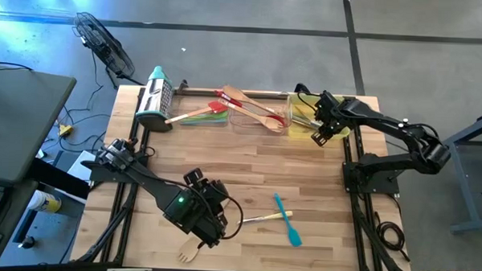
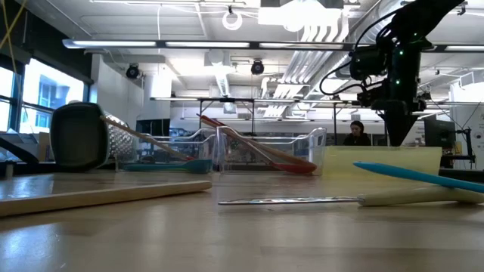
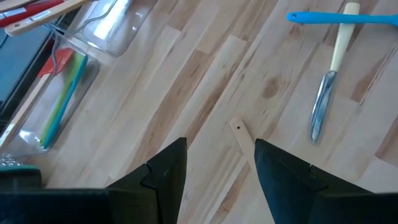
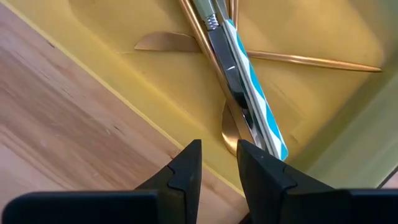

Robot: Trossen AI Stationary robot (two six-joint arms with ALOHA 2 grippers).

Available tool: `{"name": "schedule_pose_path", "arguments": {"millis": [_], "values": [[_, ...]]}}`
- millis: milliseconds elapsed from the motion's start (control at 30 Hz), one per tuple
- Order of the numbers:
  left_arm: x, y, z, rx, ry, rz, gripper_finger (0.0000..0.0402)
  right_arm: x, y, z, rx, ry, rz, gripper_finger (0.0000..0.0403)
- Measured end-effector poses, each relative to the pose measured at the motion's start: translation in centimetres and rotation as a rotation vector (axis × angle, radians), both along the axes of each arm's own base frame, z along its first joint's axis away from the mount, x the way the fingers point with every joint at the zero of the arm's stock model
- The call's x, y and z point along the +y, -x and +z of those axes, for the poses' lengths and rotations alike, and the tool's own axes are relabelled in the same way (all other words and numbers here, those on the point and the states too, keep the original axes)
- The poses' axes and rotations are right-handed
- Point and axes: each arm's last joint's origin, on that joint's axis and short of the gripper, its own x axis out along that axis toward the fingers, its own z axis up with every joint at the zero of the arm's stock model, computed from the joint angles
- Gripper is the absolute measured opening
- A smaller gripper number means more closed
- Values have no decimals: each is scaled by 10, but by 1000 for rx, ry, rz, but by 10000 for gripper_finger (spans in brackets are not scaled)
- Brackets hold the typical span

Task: Pick & Place Kitchen Items
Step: Put the blue spatula into the left transparent bin

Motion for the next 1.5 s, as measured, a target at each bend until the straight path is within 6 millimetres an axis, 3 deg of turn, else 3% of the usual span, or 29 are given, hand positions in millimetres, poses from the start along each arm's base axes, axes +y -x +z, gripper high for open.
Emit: {"name": "schedule_pose_path", "arguments": {"millis": [233,567,733,1067,1500], "values": [[0,1,0,6,-6,0,180,2,-1,0,-15,-11,8,120],[1,1,0,7,-6,1,180,5,-8,1,30,77,34,252],[0,0,0,6,-5,1,180,9,-12,2,60,114,49,295],[-1,-3,0,-17,10,-16,180,14,-23,9,35,157,110,306],[-2,-3,0,-17,27,-23,180,15,-46,76,-154,309,121,306]]}}
